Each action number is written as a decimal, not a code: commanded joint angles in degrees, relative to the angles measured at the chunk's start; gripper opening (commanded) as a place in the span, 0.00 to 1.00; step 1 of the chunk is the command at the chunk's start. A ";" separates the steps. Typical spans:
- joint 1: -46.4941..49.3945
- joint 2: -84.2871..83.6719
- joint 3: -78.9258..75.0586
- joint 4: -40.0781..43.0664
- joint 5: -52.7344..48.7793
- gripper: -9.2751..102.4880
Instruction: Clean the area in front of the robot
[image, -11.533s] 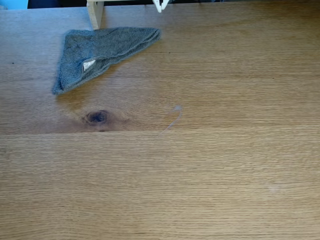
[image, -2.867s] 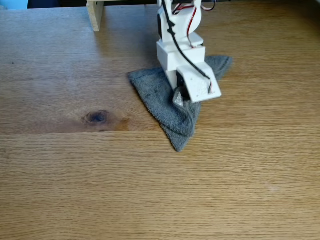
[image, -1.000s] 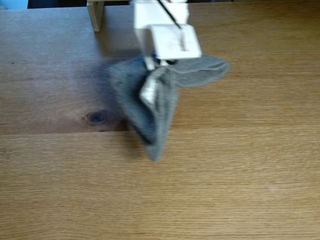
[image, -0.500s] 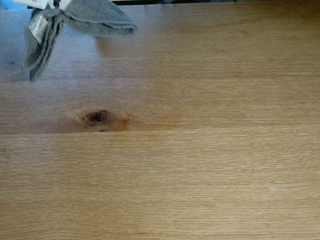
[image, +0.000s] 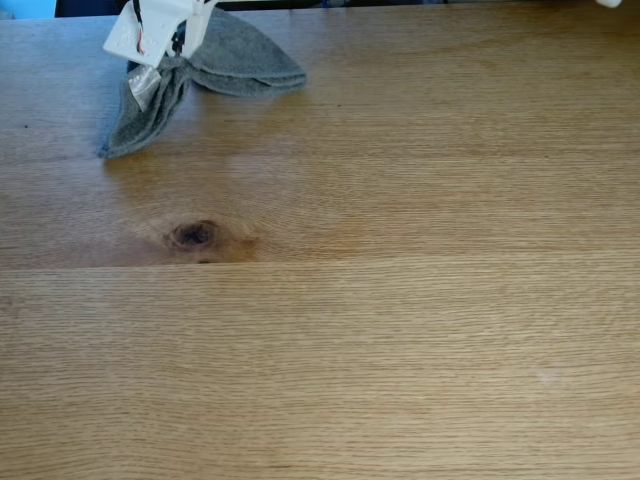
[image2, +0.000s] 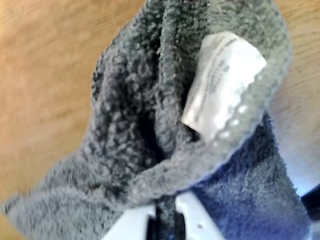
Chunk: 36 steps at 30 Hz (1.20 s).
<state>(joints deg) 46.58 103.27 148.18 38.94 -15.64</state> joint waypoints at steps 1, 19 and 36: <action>-3.60 3.34 3.34 -11.87 3.69 0.08; -2.64 -7.73 4.39 -27.95 -0.35 0.35; -32.61 16.00 4.39 -22.50 1.23 0.08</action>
<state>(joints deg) 21.36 110.65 153.11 14.68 -16.00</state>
